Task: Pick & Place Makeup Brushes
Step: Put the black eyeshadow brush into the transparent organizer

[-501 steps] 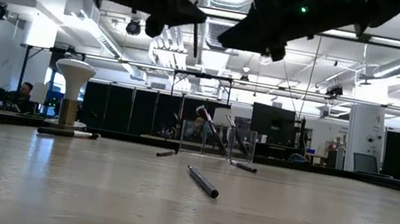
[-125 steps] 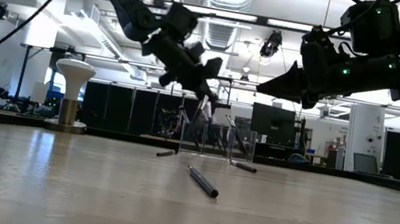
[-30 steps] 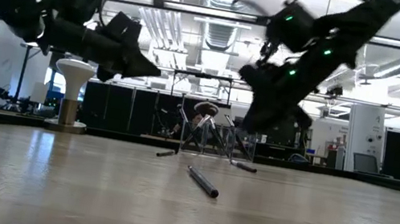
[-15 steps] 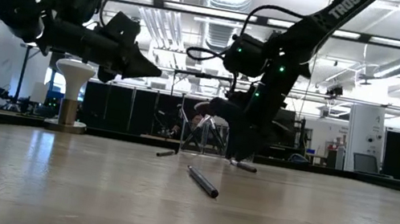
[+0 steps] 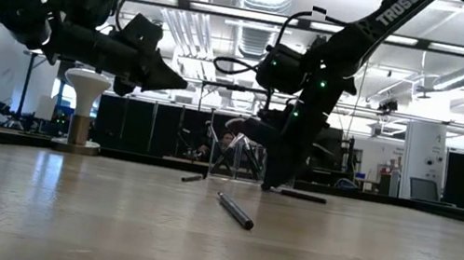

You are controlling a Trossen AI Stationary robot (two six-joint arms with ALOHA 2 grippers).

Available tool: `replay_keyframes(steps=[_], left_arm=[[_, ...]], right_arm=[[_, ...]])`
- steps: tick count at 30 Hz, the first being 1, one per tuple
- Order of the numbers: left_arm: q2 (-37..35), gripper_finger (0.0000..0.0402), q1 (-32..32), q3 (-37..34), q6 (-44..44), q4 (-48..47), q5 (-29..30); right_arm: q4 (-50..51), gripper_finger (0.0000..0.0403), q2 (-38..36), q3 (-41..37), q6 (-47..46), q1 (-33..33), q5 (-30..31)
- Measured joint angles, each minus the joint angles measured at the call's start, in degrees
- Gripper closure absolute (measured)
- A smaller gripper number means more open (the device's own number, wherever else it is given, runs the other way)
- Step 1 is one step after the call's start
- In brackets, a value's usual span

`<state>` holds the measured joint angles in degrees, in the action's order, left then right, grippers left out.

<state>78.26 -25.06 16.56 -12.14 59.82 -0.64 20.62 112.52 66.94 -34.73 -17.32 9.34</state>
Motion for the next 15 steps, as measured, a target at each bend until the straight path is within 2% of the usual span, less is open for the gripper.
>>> replay_keyframes(steps=[5,10,15], left_arm=[[0.02,0.0401,-1.23,-0.02,-1.44,-0.03,-0.03],[0.02,0.0401,-2.31,-0.85,-1.49,0.02,0.03],[0.02,0.0401,-2.47,-0.85,-1.51,0.12,0.03]], right_arm=[[-0.72,0.0387,-3.70,-0.54,4.07,0.07,2.04],[-8.94,0.0391,-9.40,-1.88,10.46,0.00,2.62],[-21.23,0.0392,-14.05,-4.08,18.70,-0.93,2.56]])
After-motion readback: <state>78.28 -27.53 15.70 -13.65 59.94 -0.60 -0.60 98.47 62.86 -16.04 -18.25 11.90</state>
